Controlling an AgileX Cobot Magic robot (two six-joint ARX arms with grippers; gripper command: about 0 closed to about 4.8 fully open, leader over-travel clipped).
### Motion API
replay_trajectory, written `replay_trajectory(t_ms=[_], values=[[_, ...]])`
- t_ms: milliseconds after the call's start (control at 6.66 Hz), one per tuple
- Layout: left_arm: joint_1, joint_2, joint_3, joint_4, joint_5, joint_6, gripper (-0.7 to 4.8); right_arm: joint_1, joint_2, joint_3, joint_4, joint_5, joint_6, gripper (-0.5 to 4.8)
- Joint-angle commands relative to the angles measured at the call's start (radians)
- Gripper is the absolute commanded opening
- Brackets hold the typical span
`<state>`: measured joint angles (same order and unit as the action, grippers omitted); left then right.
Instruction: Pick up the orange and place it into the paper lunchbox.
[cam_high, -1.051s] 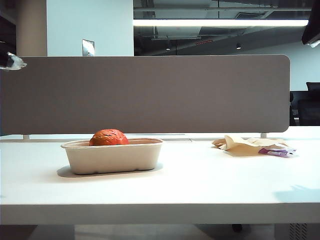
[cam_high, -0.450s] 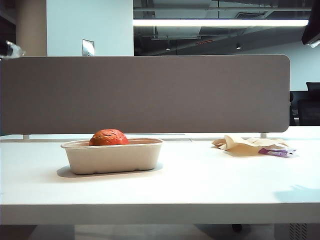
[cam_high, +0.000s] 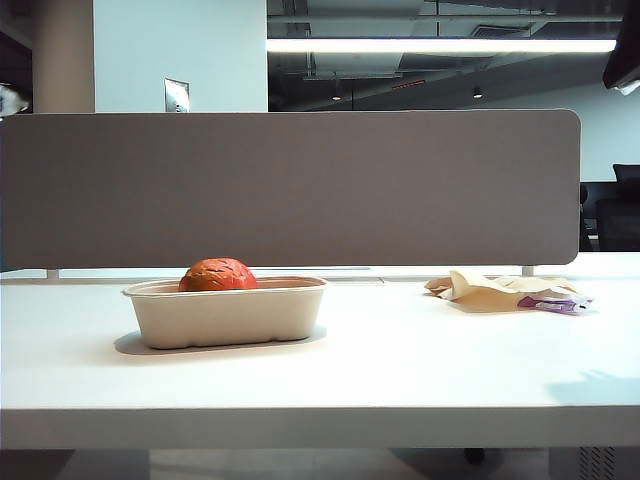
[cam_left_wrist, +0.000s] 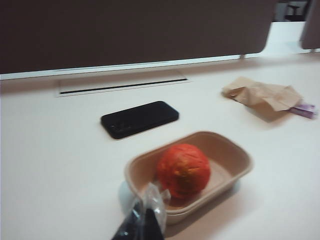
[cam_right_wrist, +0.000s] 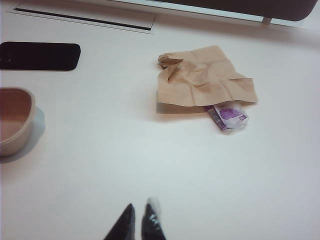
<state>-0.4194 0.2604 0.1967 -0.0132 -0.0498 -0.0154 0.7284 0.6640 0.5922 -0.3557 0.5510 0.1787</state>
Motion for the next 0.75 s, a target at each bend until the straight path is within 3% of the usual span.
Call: replay_trajectory(t_ms=[150,300,750], values=[[0.249,-0.192,-0.078,0.013,0.015,0.001,-0.06,0.002,-0.002,0.004,0.016,0.008,0.005,0.32],[0.314,-0.256,-0.120,0.003,0.040,0.000,-0.06,0.002,-0.002,0.004,0.016,0.008,0.005,0.32],[0.335,-0.257,-0.193,0.021,0.047,0.033,-0.05,0.003,-0.002,0.004,0.009,0.008,0.005,0.32]])
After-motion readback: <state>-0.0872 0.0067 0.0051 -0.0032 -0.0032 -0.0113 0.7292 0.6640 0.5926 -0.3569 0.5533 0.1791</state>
